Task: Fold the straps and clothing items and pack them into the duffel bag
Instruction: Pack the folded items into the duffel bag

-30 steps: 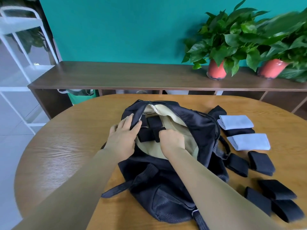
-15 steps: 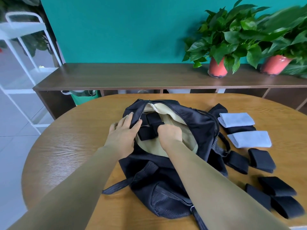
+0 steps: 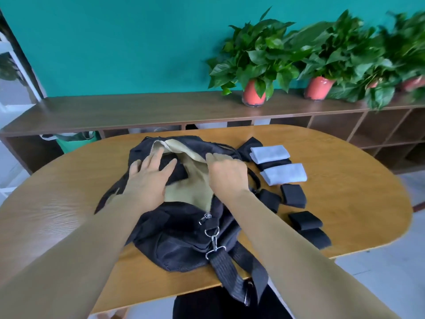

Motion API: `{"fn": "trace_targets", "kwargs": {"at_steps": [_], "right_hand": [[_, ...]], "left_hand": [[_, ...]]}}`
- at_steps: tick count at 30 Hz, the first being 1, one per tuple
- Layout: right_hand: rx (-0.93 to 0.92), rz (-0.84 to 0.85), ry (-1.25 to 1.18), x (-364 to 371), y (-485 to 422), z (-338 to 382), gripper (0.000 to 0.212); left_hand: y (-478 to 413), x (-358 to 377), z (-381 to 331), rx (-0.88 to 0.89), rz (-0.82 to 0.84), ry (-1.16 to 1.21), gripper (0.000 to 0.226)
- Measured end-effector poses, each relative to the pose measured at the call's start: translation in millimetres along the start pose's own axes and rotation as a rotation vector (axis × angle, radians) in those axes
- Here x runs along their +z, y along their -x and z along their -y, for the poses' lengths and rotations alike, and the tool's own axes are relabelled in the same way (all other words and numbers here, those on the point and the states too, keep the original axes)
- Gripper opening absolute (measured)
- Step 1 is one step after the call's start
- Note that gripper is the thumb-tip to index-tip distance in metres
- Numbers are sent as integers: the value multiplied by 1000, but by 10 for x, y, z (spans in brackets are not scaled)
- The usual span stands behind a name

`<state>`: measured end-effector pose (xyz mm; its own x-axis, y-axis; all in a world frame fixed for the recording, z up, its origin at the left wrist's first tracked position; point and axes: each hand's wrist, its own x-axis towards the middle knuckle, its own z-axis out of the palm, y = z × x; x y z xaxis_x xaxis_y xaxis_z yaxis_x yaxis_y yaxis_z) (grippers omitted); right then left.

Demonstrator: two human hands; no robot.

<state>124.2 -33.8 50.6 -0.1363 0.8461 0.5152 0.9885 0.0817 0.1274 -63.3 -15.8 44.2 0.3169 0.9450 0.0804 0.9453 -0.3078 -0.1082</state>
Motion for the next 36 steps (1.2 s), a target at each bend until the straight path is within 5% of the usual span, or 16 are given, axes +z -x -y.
{"fn": "trace_targets", "kwargs": {"at_steps": [3,7,13,17,22,26,31,36], "right_hand": [[51,-82,16,31,278,-501,40],[180,200,126,77,704,-1178,65],[297,554,53,233,1036,-1665,62],[309,511,-23,250,1031,-1694,30],[302,486,-4,201,1048,-1624,21],[393,399,-2,96,1027,-1623,23],[485,-48,-105,-63,971,-1447,24],[153,-392,-160,-281,619,-629,32]], "left_hand": [[-11,-27,-244,26,-2,-5,78],[-49,-59,-494,39,-1,-1,78],[-101,-150,-727,37,7,-32,77],[-101,-175,-720,12,10,-61,77],[-77,-130,-574,-29,18,-86,76],[-31,-136,-402,-79,44,-54,77],[58,-131,-90,-157,59,-34,75],[100,-54,259,-202,59,6,78]]}}
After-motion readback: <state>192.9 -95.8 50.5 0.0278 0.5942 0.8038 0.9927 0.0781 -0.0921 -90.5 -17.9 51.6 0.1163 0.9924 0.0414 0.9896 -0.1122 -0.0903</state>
